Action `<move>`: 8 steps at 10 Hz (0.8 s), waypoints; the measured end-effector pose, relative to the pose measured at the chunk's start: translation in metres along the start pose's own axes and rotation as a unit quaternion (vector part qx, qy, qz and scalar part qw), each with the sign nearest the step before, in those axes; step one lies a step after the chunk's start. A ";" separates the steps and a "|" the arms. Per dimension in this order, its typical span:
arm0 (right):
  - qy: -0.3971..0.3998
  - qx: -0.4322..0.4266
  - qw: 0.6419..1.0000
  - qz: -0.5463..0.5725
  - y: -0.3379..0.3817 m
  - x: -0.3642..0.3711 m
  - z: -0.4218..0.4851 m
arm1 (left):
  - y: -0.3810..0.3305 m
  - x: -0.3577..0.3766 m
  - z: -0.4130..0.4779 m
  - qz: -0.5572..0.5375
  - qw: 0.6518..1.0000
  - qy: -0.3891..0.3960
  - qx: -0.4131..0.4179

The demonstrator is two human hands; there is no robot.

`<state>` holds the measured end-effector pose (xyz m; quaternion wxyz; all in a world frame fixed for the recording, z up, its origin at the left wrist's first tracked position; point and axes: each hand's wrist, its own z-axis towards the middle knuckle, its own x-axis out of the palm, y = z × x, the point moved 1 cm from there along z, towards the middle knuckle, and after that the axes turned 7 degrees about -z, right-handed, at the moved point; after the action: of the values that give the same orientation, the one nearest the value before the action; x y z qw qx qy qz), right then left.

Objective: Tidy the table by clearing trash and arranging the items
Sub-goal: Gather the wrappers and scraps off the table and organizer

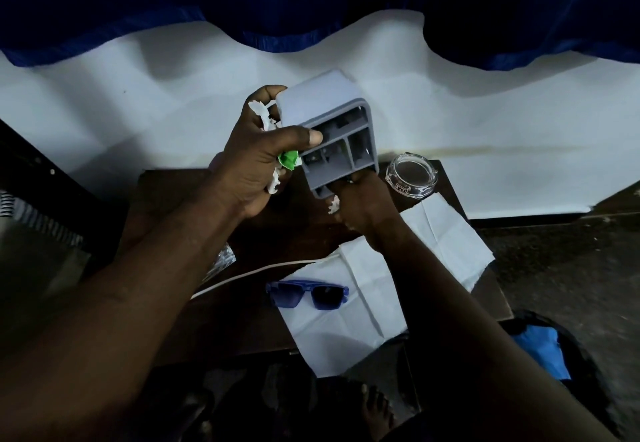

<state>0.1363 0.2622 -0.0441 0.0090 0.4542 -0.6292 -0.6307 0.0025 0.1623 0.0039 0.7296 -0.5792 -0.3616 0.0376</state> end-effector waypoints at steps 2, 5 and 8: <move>0.012 -0.008 0.998 0.066 -0.002 -0.005 0.005 | 0.002 -0.003 0.005 0.015 0.999 -0.037 0.006; -0.014 -0.038 0.983 0.177 -0.005 -0.007 0.004 | -0.006 -0.007 0.003 0.105 0.990 0.060 0.069; 0.006 -0.045 0.988 0.148 -0.008 0.002 -0.002 | -0.009 -0.008 0.002 0.188 0.975 0.088 0.082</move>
<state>0.1407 0.2607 -0.0511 0.1269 0.3590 -0.6602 -0.6474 -0.0073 0.1573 0.0082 0.7831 -0.5764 -0.1763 0.1530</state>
